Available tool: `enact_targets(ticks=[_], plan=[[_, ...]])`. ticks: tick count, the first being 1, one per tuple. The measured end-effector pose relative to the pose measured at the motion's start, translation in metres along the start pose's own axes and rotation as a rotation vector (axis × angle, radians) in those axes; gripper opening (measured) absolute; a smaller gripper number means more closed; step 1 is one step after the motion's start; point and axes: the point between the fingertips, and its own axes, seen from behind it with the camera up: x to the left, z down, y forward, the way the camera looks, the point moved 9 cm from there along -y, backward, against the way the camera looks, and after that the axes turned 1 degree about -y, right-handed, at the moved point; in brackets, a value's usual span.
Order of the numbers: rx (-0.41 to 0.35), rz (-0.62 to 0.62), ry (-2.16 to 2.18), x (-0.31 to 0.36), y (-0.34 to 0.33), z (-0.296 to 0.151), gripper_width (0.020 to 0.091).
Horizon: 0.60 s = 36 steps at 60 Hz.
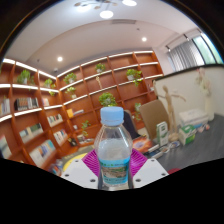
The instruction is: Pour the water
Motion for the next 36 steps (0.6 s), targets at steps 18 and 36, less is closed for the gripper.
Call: enact_targets(ticks=[18,36], plan=[[0.051,0.265,-0.391,-0.111,0.012,0.01,0.0341],[0.145,0.261,-0.283,-0.18,0.031,0.077,0.0342]])
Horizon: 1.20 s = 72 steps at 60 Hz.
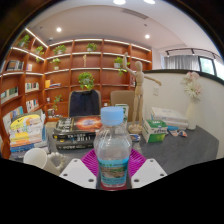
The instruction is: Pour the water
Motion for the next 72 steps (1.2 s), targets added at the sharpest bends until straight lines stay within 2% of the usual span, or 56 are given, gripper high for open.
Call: enact_targets(ticks=[4,6,20,30,35,41,43,54,72], plan=[[0.02,-0.02,0.013,0.0,0.006,0.014,0.0357],[-0.012,-0.022,0.019,-0.001,0.004,0.012,0.0355],[-0.01,-0.043,0.018,-0.001,0.004,0.016,0.0371],[-0.001,-0.065,0.004,-0.002,-0.005,0.018,0.0488],[0.019,-0.095,-0.046,0.003,-0.014,0.022,0.0642],[0.02,-0.122,-0.028,0.007,-0.034,0.023,0.0776],[0.025,-0.124,-0.028,0.008,-0.042,0.024,0.0802],[0.058,-0.152,-0.052,0.017,-0.097,0.03,0.0803],[-0.034,-0.269,0.003,0.062,-0.192,-0.006,0.0803]])
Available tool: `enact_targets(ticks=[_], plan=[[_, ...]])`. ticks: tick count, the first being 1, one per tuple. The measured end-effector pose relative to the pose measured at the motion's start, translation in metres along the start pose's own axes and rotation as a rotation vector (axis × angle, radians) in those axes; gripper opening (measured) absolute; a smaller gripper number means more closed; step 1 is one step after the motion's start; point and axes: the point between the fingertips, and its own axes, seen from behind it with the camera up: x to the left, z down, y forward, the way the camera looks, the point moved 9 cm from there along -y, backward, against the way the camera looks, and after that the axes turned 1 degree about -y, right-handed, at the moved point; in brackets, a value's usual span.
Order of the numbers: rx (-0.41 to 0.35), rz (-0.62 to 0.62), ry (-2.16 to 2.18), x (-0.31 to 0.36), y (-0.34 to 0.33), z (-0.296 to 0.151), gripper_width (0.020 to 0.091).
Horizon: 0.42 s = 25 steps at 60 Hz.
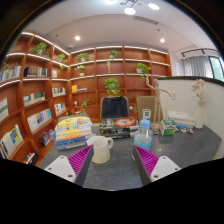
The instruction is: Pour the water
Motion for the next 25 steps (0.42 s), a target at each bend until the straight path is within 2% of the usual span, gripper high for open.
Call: enact_targets(ticks=[14,25], plan=[[-0.044,-0.097,-0.022,0.054,-0.034,-0.016,0.0804],[-0.047,-0.119,-0.033,0.075,-0.048,-0.016,0.08]])
